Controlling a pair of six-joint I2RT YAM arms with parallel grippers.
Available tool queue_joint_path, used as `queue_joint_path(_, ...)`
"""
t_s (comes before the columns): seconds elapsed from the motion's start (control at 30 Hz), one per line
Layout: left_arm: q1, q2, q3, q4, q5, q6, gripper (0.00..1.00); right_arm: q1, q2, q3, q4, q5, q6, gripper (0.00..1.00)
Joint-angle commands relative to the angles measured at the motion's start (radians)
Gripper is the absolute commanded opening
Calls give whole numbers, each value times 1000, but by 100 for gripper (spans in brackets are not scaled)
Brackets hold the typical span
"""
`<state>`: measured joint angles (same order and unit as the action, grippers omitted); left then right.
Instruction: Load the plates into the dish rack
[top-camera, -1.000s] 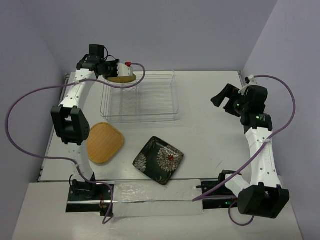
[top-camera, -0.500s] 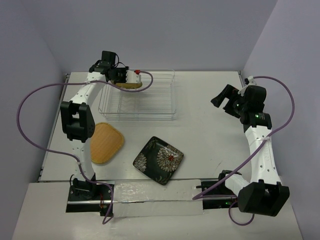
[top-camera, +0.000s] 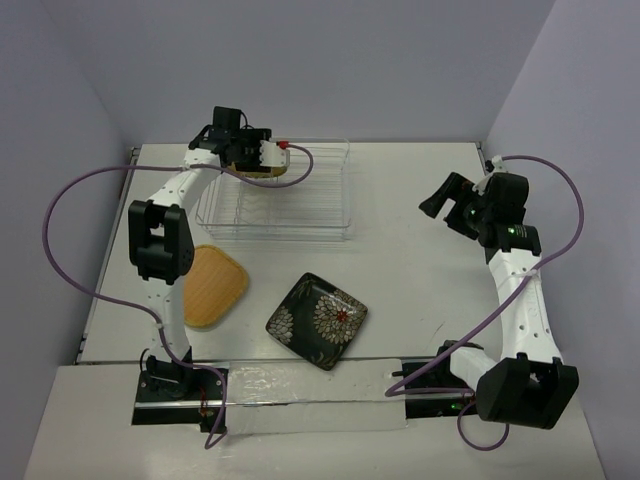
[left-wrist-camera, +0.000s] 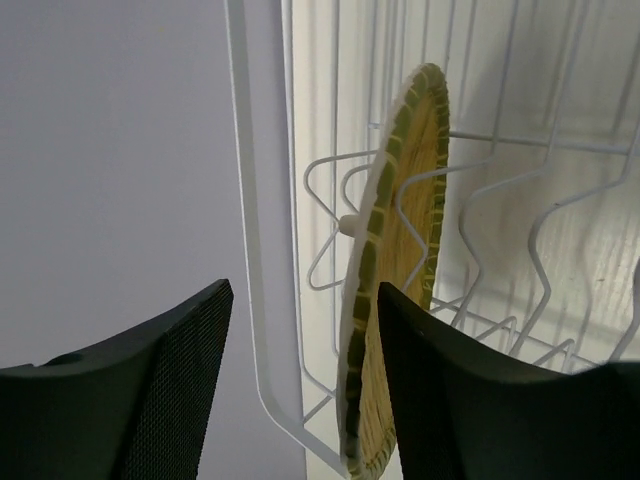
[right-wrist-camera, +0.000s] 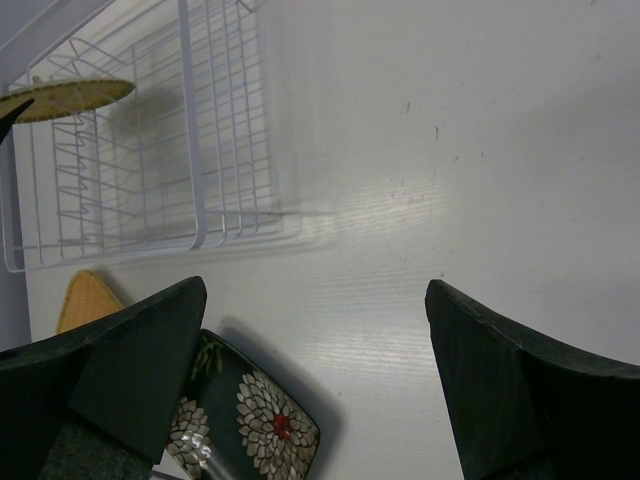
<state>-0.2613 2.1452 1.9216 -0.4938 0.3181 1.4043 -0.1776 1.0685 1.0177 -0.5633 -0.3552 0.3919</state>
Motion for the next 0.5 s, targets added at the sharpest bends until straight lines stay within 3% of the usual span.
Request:
queue_joint_path(0.0, -7, -26, -6, 152, -11, -80, 74, -3, -45, -14, 3, -3, -2, 97)
queue_joint_path(0.47, 33, 26, 75, 333, -12, -186, 81, -3, -35, -3, 0, 0, 6, 97)
